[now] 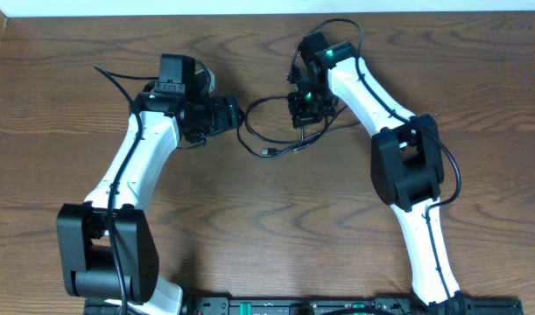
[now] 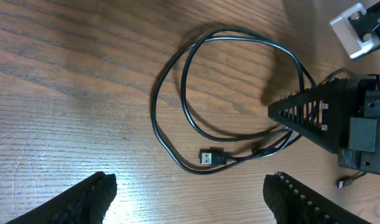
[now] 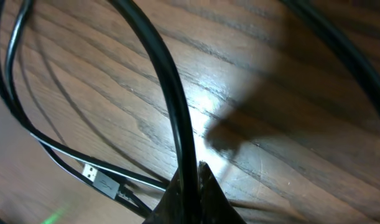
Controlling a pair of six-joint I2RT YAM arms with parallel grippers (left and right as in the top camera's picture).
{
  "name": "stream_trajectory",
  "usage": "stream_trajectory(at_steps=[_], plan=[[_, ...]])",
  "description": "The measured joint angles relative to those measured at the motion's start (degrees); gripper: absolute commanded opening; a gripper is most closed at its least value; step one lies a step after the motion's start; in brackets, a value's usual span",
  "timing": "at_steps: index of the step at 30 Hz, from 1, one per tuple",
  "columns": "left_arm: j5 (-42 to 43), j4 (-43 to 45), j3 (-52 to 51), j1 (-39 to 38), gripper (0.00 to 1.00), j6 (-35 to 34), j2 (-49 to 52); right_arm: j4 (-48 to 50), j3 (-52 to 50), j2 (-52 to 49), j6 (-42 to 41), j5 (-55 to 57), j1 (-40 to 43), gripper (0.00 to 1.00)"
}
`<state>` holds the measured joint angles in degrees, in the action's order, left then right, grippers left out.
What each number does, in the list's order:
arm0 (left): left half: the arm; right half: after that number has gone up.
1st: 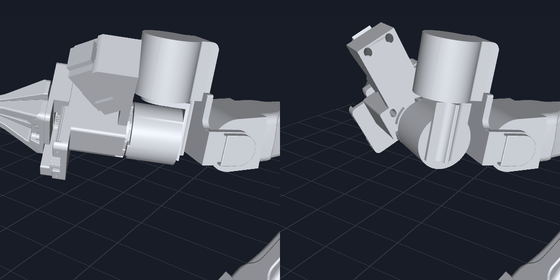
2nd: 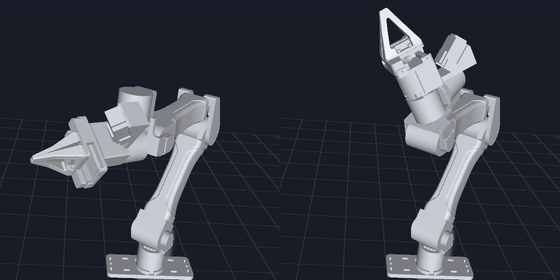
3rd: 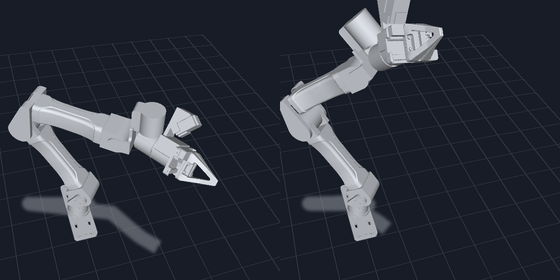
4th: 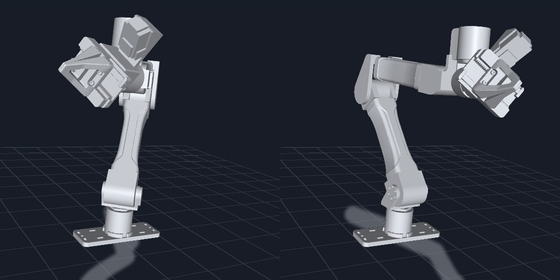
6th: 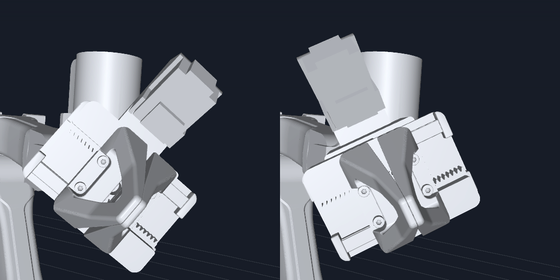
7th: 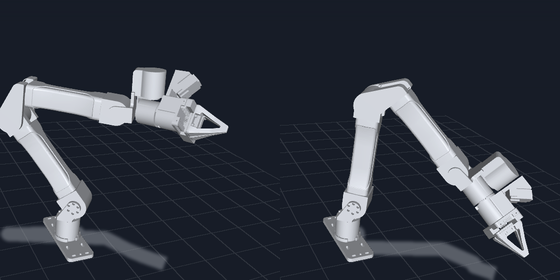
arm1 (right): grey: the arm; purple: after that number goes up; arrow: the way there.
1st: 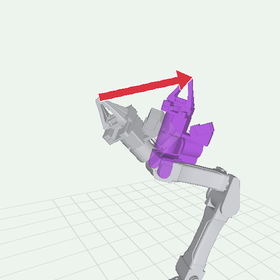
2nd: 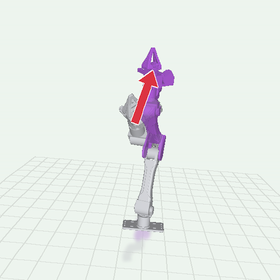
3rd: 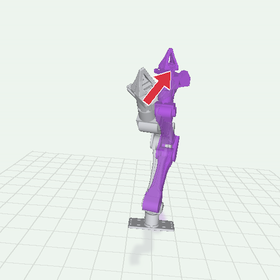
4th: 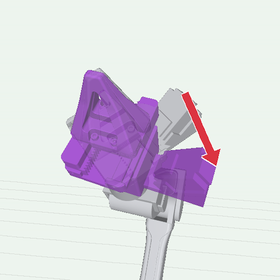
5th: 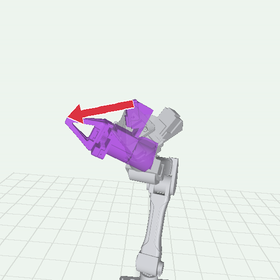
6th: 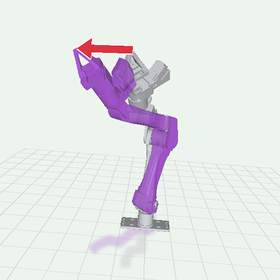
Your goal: Untangle cables
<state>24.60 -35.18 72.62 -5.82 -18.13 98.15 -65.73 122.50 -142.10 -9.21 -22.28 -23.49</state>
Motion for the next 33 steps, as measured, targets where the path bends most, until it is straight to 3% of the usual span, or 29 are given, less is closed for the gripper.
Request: stream_trajectory(at_steps=[7, 18, 25, 33], plan=[[0.0, 0.0, 0.0, 0.0, 0.82, 0.0, 0.0, 0.0, -0.1, 2.2, 0.9, -3.1, 0.0, 0.01], [0.0, 0.1, 0.0, 0.0, 0.82, 0.0, 0.0, -2.1, -0.3, 21.4, 1.0, -5.3, 0.0, 0.01], [0.0, 0.1, 0.0, 0.0, 0.82, 0.0, 0.0, -1.1, -0.3, 27.0, 0.8, -6.8, 0.2, 0.01], [0.0, 0.1, 0.0, 0.0, 0.82, 0.0, 0.0, 1.3, -0.3, 33.4, 10.8, -9.9, 0.4, 0.01]])
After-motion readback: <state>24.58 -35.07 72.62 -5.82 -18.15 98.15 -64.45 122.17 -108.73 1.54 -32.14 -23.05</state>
